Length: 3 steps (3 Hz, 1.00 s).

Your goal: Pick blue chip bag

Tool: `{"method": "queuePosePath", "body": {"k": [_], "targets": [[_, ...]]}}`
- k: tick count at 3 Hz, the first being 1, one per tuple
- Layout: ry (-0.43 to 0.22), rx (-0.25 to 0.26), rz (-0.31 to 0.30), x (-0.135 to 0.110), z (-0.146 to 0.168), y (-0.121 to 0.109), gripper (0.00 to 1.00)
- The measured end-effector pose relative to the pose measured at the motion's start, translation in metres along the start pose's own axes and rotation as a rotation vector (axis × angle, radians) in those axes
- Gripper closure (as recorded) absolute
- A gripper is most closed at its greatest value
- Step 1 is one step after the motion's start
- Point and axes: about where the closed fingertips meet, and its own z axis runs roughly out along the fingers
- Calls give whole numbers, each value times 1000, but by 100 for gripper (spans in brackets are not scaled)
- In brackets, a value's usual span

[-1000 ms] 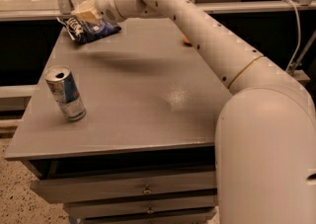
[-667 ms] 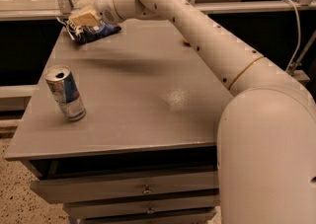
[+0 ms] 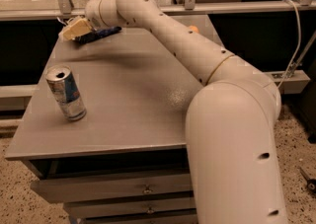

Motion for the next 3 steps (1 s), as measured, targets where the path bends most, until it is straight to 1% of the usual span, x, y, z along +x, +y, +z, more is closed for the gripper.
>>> {"method": "queuePosePath", "body": {"k": [1, 2, 3], "targets": [[61, 14, 20, 22, 22, -7, 0], [138, 26, 38, 47, 32, -10, 0], [199, 34, 51, 64, 35, -10, 16]]}}
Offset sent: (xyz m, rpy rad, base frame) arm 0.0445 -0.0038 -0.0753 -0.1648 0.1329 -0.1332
